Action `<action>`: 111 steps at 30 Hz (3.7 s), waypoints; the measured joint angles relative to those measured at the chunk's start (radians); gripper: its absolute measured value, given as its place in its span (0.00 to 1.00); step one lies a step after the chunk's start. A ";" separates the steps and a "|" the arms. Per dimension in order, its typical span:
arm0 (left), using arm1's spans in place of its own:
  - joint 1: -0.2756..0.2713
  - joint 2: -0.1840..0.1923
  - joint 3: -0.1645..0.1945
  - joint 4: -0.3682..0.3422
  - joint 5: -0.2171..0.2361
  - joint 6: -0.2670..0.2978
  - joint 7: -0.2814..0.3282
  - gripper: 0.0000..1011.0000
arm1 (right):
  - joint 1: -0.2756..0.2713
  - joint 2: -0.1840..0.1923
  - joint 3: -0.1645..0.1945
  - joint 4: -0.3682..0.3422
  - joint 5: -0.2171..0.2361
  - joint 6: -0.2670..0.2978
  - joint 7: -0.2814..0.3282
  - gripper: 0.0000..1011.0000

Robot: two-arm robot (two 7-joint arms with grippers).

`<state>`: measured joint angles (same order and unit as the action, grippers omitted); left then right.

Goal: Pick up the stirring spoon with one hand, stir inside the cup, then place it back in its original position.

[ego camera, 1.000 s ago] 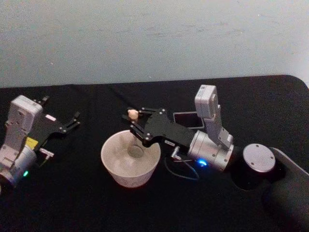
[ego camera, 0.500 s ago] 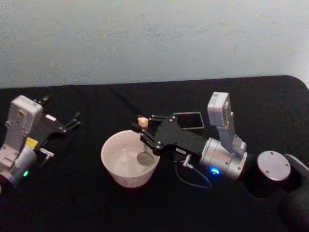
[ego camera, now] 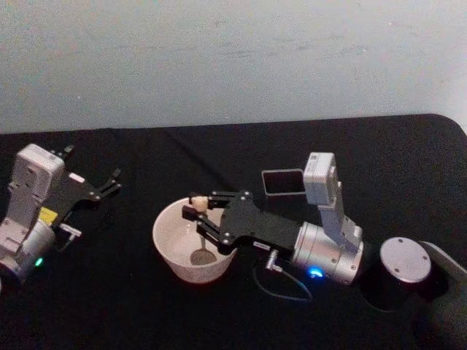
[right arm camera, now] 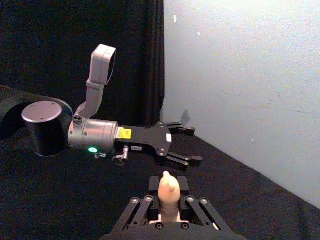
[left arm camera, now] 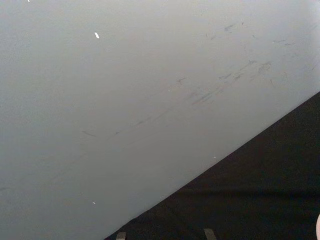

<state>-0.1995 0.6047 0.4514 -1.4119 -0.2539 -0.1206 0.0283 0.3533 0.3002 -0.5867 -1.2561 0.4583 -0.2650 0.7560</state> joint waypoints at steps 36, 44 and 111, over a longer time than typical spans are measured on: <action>0.000 0.000 0.000 0.000 0.000 0.000 0.000 0.99 | 0.070 -0.045 0.034 0.111 -0.026 -0.041 -0.045 0.21; 0.000 0.000 0.000 0.000 0.000 0.000 0.000 0.99 | 0.021 -0.006 0.045 0.048 -0.017 -0.012 -0.050 0.21; 0.000 0.000 0.000 0.000 0.000 0.000 0.000 0.99 | -0.013 0.008 0.041 -0.002 -0.005 0.003 -0.046 0.21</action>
<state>-0.1996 0.6047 0.4514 -1.4120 -0.2539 -0.1205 0.0283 0.3404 0.3079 -0.5456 -1.2578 0.4533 -0.2615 0.7100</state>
